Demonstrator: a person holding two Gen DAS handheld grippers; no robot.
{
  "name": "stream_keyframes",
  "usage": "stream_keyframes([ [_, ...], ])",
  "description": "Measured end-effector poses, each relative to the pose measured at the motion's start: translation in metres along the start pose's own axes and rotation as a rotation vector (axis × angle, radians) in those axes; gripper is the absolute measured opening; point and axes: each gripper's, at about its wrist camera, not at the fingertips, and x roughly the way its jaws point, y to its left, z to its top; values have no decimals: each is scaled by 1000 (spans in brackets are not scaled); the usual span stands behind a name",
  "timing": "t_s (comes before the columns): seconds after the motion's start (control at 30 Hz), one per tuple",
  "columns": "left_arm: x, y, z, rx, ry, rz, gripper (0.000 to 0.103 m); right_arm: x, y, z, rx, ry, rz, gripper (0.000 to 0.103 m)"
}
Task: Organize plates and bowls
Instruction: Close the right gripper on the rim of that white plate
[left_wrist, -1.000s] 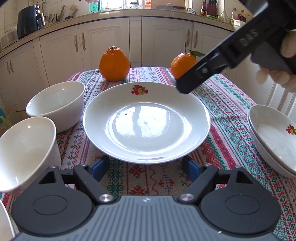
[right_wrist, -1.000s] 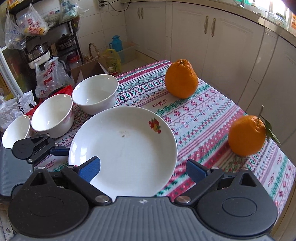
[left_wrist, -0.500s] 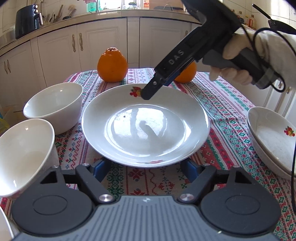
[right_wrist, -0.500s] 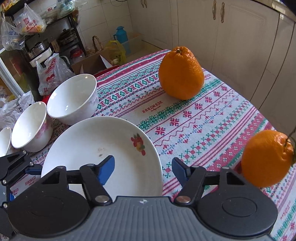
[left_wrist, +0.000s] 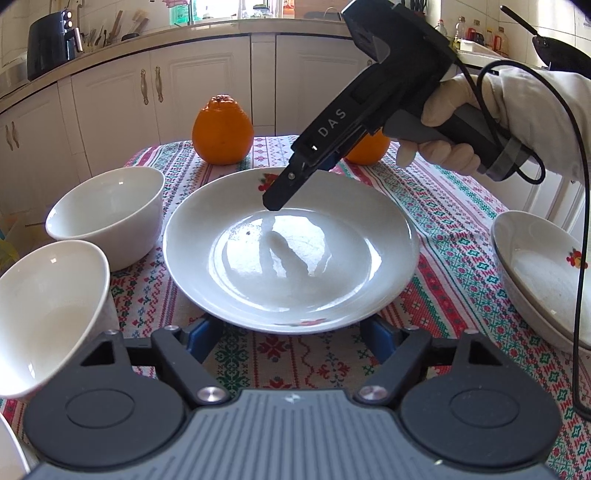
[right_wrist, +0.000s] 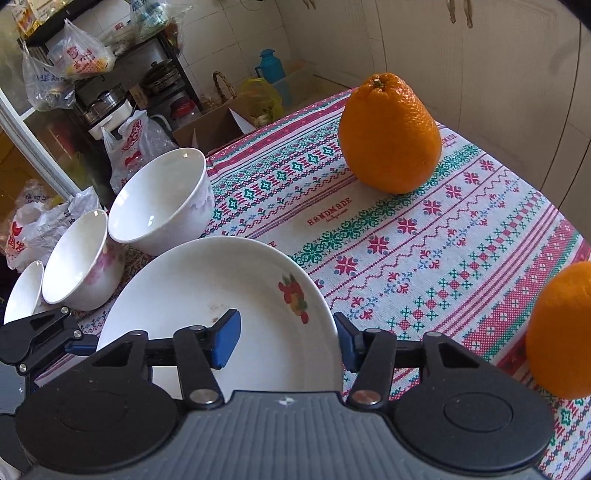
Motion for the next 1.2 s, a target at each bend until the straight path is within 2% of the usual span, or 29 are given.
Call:
stream_keyframes([
  [0.2, 0, -1, 0, 21, 5, 2, 81, -3, 0, -2, 2, 2, 6, 60],
  [0.57, -13, -4, 3, 55, 2, -44, 81, -24, 8, -18, 23, -4, -15, 61],
  [1.2, -63, -27, 4, 150, -28, -94, 81, -87, 50, -66, 65, -89, -91, 62],
])
